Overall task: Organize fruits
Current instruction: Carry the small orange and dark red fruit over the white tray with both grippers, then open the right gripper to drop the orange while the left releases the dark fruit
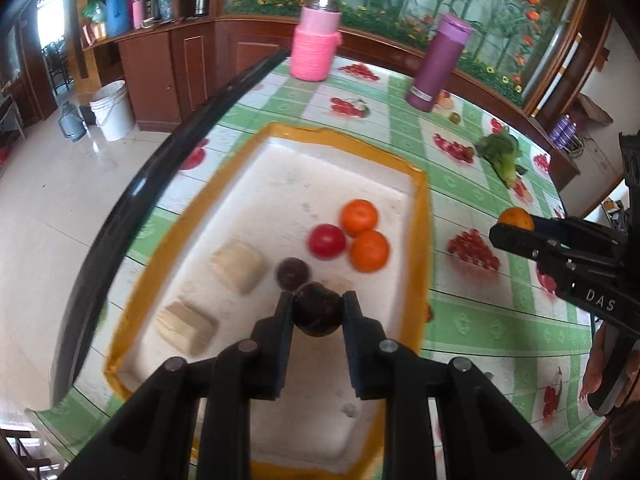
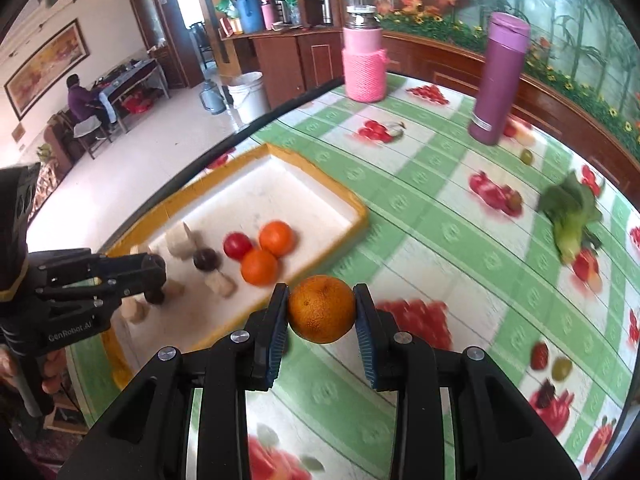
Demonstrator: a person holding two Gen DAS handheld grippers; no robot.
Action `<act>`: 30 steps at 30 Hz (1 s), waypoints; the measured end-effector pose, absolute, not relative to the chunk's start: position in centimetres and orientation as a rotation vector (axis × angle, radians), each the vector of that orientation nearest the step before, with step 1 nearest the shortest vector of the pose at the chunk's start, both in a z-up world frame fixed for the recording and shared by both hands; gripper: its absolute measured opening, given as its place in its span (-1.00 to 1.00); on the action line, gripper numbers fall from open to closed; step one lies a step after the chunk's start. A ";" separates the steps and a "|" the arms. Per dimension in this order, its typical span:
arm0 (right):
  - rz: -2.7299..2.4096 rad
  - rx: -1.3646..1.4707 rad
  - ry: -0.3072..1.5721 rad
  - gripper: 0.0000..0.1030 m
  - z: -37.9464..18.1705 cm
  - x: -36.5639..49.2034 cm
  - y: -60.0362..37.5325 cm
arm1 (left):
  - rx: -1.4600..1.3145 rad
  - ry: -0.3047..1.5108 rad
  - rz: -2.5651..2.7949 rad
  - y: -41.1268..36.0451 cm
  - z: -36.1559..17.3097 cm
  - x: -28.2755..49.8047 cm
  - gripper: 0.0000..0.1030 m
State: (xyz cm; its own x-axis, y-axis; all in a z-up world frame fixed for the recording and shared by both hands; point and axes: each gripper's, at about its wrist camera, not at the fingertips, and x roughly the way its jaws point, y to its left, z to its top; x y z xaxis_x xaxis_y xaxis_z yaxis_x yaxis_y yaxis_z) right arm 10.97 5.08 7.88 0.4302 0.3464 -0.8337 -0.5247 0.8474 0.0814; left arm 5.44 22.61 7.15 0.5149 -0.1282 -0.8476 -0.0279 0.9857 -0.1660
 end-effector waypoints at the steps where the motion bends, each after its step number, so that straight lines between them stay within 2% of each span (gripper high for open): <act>1: 0.553 -0.201 0.987 -0.40 7.8 11.4 5.6 | -0.163 1.031 -0.052 23.2 7.1 5.8 -0.49; 17: 0.543 -0.243 1.033 -0.40 3.2 17.9 13.1 | -0.127 1.116 -0.022 26.4 4.4 13.9 -0.49; 30: 0.520 -0.267 1.078 -0.39 0.5 19.5 14.1 | -0.098 1.172 -0.027 26.4 2.0 16.1 -0.44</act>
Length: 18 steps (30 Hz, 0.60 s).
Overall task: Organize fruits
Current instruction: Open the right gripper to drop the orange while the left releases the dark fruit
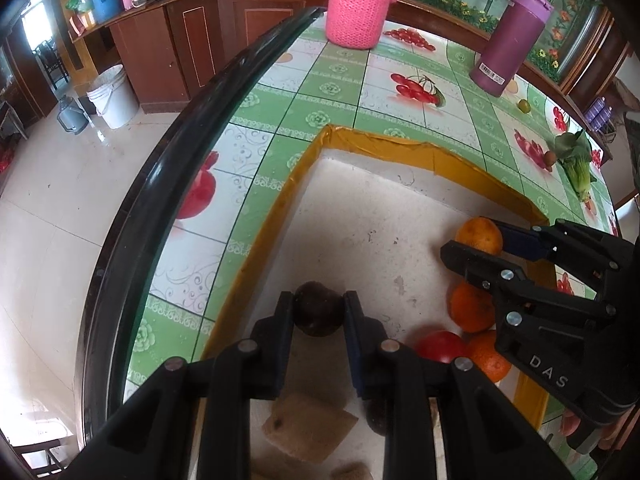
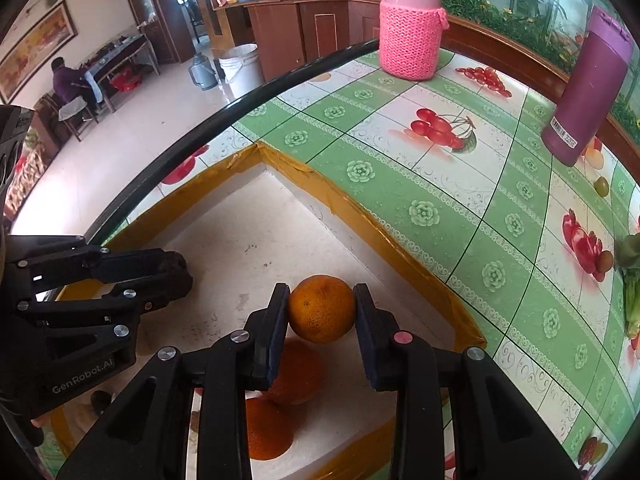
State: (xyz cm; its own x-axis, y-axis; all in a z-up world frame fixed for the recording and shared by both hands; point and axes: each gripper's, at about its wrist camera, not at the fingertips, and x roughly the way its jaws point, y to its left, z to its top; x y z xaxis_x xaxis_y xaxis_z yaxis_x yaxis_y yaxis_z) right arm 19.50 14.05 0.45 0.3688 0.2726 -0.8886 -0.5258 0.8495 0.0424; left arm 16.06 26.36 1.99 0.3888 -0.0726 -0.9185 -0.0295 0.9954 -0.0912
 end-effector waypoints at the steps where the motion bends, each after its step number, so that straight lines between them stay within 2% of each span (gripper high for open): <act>1: 0.517 -0.268 1.082 -0.39 0.4 19.5 14.1 | -0.097 1.169 -0.029 26.4 2.0 16.1 -0.44; 5: 0.514 -0.266 1.082 -0.38 0.3 19.6 14.0 | -0.093 1.164 -0.032 26.4 2.0 16.0 -0.43; 7: 0.504 -0.274 1.078 -0.16 0.3 19.5 14.0 | -0.088 1.161 -0.033 26.4 2.0 16.0 -0.43; 9: 0.499 -0.270 1.079 -0.09 0.3 19.6 13.9 | -0.085 1.160 -0.033 26.3 2.0 15.9 -0.42; 14: 0.481 -0.258 1.079 -0.08 0.8 19.3 13.0 | -0.070 1.168 -0.021 26.3 2.0 15.4 -0.29; 18: 0.480 -0.272 1.074 -0.08 1.5 18.3 12.4 | -0.070 1.157 -0.001 26.6 2.3 14.5 -0.02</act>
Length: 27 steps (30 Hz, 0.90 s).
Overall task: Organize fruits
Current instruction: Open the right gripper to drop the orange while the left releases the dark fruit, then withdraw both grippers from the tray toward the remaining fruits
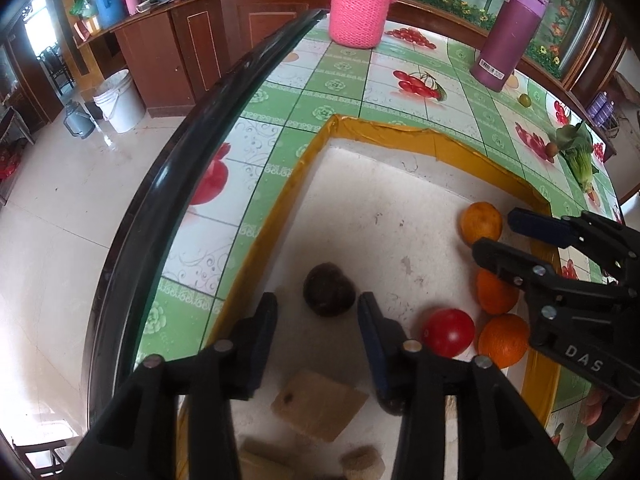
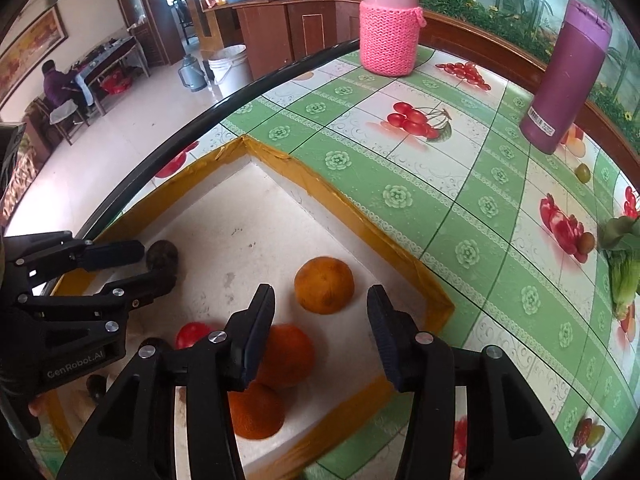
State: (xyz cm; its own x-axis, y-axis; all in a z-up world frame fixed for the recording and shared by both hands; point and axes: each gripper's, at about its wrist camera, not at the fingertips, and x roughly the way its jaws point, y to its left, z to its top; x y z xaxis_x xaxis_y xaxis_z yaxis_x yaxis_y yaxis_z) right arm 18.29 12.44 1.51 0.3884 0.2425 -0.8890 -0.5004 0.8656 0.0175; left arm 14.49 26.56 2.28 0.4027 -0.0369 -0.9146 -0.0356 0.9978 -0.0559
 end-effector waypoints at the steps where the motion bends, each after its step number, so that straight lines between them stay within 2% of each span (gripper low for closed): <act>1: 0.482 -0.278 1.072 -0.08 1.7 18.0 12.4 | -0.073 1.149 0.001 26.6 2.4 14.2 0.02; 7: 0.499 -0.294 1.055 -0.08 2.8 15.8 11.8 | -0.071 1.129 0.028 26.6 3.1 12.4 0.23; 11: 0.523 -0.284 1.044 -0.08 3.7 13.9 10.9 | -0.073 1.104 0.043 26.3 3.8 10.9 0.30; 15: 0.528 -0.292 1.034 0.15 4.5 12.0 10.0 | -0.075 1.092 0.063 25.6 4.3 9.6 0.41; 16: 0.532 -0.292 1.031 0.15 4.6 11.5 9.6 | -0.068 1.085 0.071 25.4 4.4 9.3 0.44; 27: 0.499 -0.271 1.044 0.15 5.6 6.5 1.2 | -0.058 1.054 0.063 20.1 6.4 6.7 0.52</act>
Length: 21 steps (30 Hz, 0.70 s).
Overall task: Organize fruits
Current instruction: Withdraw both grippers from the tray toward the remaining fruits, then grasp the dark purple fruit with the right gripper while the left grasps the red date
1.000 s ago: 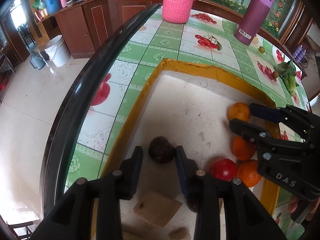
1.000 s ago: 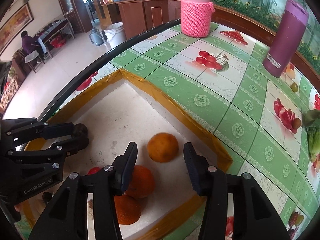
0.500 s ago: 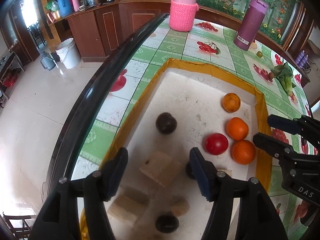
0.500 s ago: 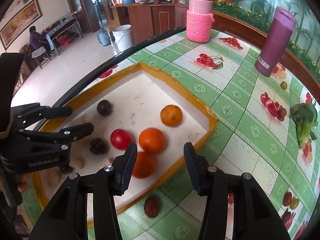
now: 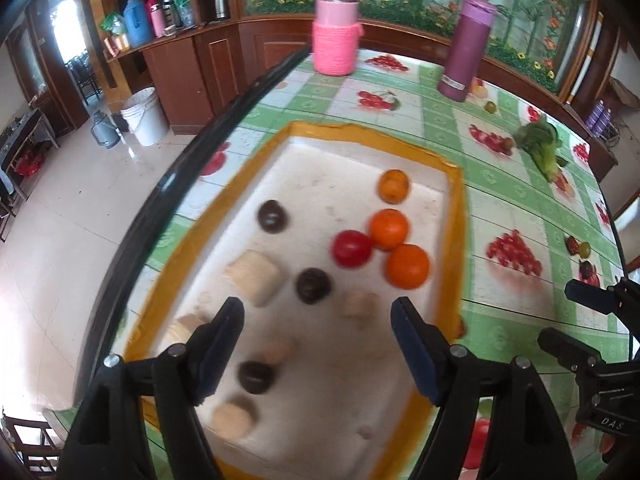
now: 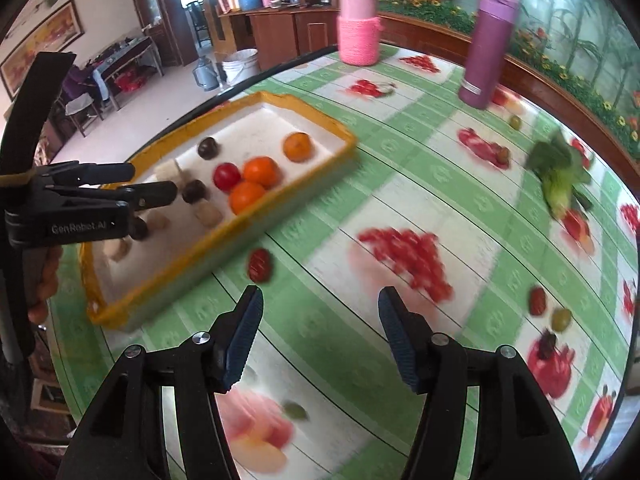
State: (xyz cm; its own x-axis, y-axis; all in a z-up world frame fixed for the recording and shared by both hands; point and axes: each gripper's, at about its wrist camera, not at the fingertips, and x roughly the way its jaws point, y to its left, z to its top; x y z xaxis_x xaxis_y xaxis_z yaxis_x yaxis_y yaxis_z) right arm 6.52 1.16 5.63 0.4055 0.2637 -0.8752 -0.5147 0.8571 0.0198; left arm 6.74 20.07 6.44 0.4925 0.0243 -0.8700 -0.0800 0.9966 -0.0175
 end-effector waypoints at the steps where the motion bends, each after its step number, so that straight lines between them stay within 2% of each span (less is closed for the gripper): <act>1: 0.479 -0.262 1.046 0.15 5.7 6.4 -0.4 | -0.051 1.056 0.051 19.2 6.5 6.6 0.52; 12: 0.199 -0.113 1.074 0.17 4.2 8.8 -16.4 | 0.063 1.102 -0.101 7.7 6.7 7.8 0.52; 18: 0.186 -0.081 1.093 0.16 2.1 10.8 -18.4 | 0.127 1.134 -0.138 2.7 6.0 8.9 0.52; 20: 0.209 -0.068 1.091 0.05 1.7 11.2 -18.4 | 0.146 1.141 -0.143 1.4 5.8 9.5 0.52; 21: 0.224 -0.056 1.092 -0.14 1.5 11.4 -18.4 | 0.151 1.143 -0.148 0.7 5.7 9.9 0.52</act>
State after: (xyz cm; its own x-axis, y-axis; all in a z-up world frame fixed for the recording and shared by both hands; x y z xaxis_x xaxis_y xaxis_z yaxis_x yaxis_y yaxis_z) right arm 11.42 -18.37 1.52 0.4404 0.1527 -0.8847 -0.2074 0.9761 0.0652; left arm 9.86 0.74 5.74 0.4069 -0.0394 -0.9126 0.1937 0.9801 0.0440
